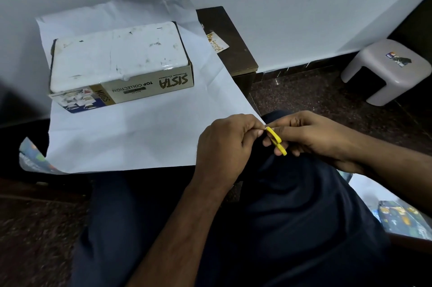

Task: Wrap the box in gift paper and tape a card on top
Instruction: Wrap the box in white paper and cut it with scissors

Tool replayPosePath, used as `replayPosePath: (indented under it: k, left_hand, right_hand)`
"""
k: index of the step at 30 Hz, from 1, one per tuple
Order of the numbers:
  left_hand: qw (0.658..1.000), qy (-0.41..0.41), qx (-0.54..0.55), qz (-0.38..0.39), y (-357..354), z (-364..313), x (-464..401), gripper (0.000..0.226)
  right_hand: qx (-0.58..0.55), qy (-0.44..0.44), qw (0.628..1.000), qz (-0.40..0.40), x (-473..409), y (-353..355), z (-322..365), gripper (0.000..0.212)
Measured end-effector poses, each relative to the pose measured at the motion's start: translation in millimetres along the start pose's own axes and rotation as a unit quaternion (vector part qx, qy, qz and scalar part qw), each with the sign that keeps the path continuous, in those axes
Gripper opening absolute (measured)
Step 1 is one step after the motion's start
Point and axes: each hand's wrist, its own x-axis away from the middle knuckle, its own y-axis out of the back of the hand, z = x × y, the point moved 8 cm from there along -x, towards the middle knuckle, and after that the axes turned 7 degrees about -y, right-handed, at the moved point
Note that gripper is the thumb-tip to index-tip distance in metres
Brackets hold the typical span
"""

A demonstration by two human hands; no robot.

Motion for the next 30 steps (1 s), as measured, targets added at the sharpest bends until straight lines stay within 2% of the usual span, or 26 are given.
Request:
replayPosePath:
  k: [6, 20, 24, 30]
  left_hand:
    - [0.998, 0.039, 0.04, 0.013, 0, 8, -1, 0.01]
    - [0.975, 0.12, 0.184, 0.043, -5, 21, 3, 0.014]
    - [0.972, 0.143, 0.175, 0.066, -7, 24, 4, 0.013]
    - [0.968, 0.16, 0.175, 0.081, -11, 28, 4, 0.012]
  right_hand:
    - [0.006, 0.021, 1.0, 0.007, 1, -1, 4, 0.021]
    - [-0.067, -0.026, 0.997, 0.025, -10, -2, 7, 0.025]
    - [-0.072, -0.034, 0.997, 0.021, -11, -5, 5, 0.026]
    - [-0.04, -0.023, 0.999, -0.002, -10, -7, 3, 0.016]
